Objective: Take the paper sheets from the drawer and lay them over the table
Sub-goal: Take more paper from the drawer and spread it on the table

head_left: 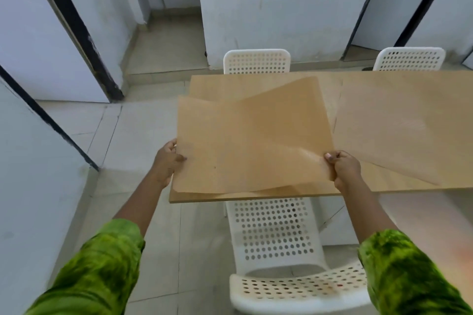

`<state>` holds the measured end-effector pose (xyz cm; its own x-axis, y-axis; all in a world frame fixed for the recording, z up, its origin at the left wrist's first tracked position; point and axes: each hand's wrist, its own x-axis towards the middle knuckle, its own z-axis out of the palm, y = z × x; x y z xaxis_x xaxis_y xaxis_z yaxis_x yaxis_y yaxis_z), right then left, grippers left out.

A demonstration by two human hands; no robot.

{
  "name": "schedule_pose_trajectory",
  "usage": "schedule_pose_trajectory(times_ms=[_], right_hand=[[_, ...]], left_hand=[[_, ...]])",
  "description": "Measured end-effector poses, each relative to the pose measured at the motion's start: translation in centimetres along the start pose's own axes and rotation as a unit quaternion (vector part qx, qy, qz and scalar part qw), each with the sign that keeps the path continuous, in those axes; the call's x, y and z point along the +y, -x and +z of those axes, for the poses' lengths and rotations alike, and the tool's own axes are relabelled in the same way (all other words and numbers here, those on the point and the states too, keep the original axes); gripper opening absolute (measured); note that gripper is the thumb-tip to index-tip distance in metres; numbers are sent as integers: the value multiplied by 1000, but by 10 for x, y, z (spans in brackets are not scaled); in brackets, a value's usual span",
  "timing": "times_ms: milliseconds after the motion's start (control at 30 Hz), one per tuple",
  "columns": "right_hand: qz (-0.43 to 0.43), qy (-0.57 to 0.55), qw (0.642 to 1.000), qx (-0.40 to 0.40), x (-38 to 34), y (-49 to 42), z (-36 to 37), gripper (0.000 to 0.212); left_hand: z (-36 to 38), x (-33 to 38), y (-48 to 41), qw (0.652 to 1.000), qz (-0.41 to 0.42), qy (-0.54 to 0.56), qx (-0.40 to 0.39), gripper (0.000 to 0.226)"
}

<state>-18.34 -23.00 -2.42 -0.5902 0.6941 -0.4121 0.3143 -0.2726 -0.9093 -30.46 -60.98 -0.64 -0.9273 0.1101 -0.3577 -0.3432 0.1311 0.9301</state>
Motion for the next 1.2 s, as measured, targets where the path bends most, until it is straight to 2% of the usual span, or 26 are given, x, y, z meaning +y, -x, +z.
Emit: schedule_pose_trajectory(times_ms=[100,200,300,467,600,733,800,1200], right_hand=[[3,26,1000,16,5,-10,3,28],[19,64,997,33,16,-26,0,26],[11,158,987,40,27,-39,-5,15],[-20,252,965,72,33,-44,-5,29],[-45,343,934,92,32,-41,-5,6],[-56,406,906,106,33,-38,-7,31],[-67,424,896,112,34,-36,-8,34],[-71,421,897,113,39,-30,-8,30]], left_hand=[[10,-13,-7,993,2,-112,21,56],[20,-26,-15,971,-2,-237,41,67],[23,-39,-22,944,-26,-324,47,71],[32,-49,-25,931,-29,-359,63,69],[38,-53,-26,910,-18,-406,78,62],[40,-58,-25,884,-17,-459,84,62],[40,-57,-24,873,-16,-479,88,60],[36,-59,-26,850,-17,-521,73,53]])
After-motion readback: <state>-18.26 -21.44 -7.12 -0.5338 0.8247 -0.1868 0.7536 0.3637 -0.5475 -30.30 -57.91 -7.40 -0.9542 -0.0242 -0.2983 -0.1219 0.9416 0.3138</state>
